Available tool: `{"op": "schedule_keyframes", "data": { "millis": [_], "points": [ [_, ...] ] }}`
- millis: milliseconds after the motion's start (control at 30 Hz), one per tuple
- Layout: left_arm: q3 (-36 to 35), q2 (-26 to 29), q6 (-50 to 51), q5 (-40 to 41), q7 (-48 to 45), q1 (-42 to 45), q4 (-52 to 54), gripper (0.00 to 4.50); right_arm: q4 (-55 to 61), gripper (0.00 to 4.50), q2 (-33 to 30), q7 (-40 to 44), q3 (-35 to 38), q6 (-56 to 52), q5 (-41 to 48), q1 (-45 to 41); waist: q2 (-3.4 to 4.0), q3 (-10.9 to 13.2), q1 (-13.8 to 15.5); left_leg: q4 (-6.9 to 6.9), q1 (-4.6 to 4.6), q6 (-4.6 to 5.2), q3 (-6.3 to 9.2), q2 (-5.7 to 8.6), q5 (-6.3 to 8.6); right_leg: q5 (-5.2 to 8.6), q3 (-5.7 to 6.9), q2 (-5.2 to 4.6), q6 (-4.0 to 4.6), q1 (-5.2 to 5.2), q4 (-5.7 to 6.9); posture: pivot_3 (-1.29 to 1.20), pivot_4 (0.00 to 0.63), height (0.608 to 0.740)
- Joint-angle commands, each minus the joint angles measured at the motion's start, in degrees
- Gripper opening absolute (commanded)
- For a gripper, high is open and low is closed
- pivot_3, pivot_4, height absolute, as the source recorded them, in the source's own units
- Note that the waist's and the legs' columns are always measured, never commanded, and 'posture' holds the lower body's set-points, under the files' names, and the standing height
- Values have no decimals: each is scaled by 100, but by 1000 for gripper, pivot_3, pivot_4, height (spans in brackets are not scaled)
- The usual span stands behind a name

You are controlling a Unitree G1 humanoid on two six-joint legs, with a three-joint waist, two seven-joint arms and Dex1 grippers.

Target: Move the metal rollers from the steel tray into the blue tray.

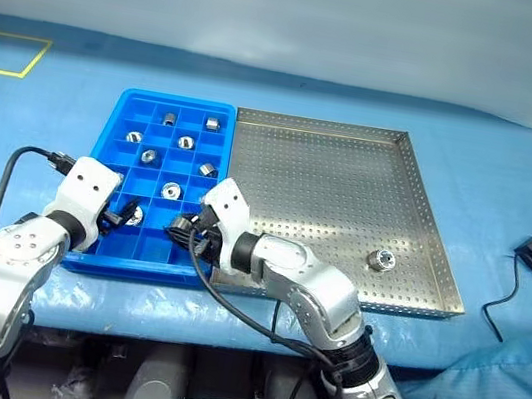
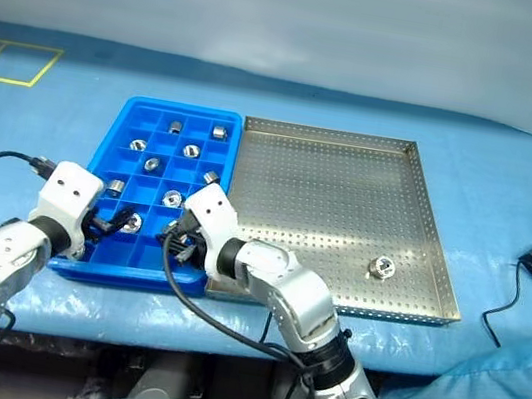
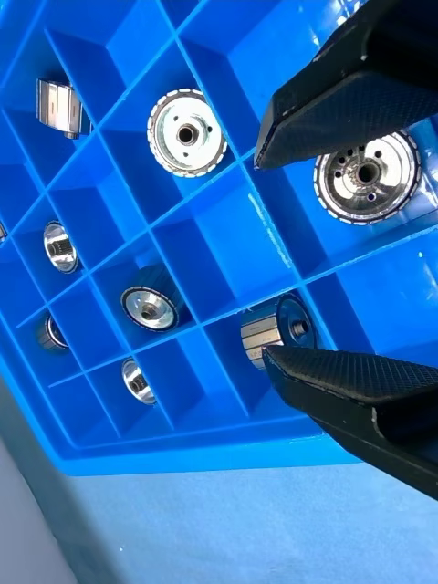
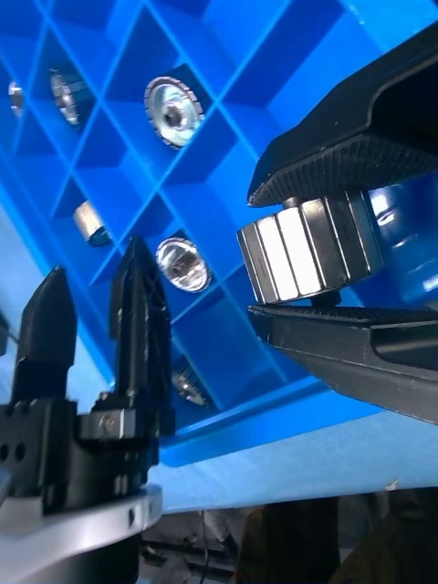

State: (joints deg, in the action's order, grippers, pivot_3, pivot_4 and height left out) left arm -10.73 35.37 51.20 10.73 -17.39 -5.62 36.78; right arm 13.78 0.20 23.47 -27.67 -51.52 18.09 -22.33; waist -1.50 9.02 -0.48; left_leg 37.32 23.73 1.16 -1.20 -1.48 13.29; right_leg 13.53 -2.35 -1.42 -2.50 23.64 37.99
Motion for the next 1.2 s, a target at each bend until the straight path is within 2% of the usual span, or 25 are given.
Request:
{"op": "schedule_keyframes", "data": {
  "millis": [33, 500, 633, 733, 833, 967, 1033, 1067, 1200],
  "points": [
    [-23, -21, 53, -6, -12, -13, 331, 3340, -26, 1300, 169, 84, -81, 170, 23, -120, 0, 0, 1, 0, 2, -1, 1, -1, 0, -1, 0, -1, -1, 2, 1, 106, 150, 740],
    [-185, -106, 147, 12, -16, -152, 454, 3340, -903, 1300, 462, 517, -585, 772, -240, -447, -2, 0, 27, -11, -2, -6, 9, -4, -2, 1, 8, -1, 3, 2, 0, 145, 150, 740],
    [-159, -159, 149, 18, -10, -142, 467, 3340, -1005, 2559, 456, 659, -605, 921, -295, -482, -2, 0, 71, -10, -3, -7, 9, -4, -3, 1, 9, 0, 3, 1, 1, 148, 150, 740],
    [-177, -205, 78, 116, -82, -129, 474, 3340, -669, 3488, 405, 665, -470, 986, -316, -500, -1, 0, 96, -10, -1, -7, 9, -4, -3, 1, 9, -2, 3, 2, 1, 137, 150, 740],
    [-368, -327, -91, 467, -312, -69, 581, 3340, -138, 3488, 312, 553, -19, 1021, -240, -508, -2, 0, 128, -10, 1, -8, 9, -4, -2, 1, 9, -5, 3, 4, 0, 130, 150, 740],
    [-761, -564, -404, 1307, -840, 63, 857, 3340, 748, 3488, -172, 322, 871, 774, -135, -434, -3, -1, 210, -5, 5, -8, 22, -1, -2, 1, 24, -19, 3, 3, -10, 123, 150, 740],
    [-783, -654, -503, 1703, -1062, 150, 905, 3340, 1014, 3488, -577, -65, 1403, 473, -337, -273, -4, -2, 227, -5, -1, -7, 23, 1, -1, 4, 25, -24, 10, -3, -16, 106, 150, 740],
    [-699, -671, -549, 1853, -1179, 183, 900, 3340, 1104, 3488, -869, -228, 1582, 357, -517, -158, -5, -3, 229, -5, 1, -7, 23, 2, -1, 18, 25, -26, 34, -9, -15, 101, 150, 740],
    [-59, -613, -684, 2088, -1552, 276, 729, 3340, 1249, 3488, -2021, -511, 1806, -13, -1113, 285, -3, -2, 213, -6, 5, -4, 13, 9, -2, 25, 18, -20, 45, -7, -14, 45, 150, 740]
  ]
}}
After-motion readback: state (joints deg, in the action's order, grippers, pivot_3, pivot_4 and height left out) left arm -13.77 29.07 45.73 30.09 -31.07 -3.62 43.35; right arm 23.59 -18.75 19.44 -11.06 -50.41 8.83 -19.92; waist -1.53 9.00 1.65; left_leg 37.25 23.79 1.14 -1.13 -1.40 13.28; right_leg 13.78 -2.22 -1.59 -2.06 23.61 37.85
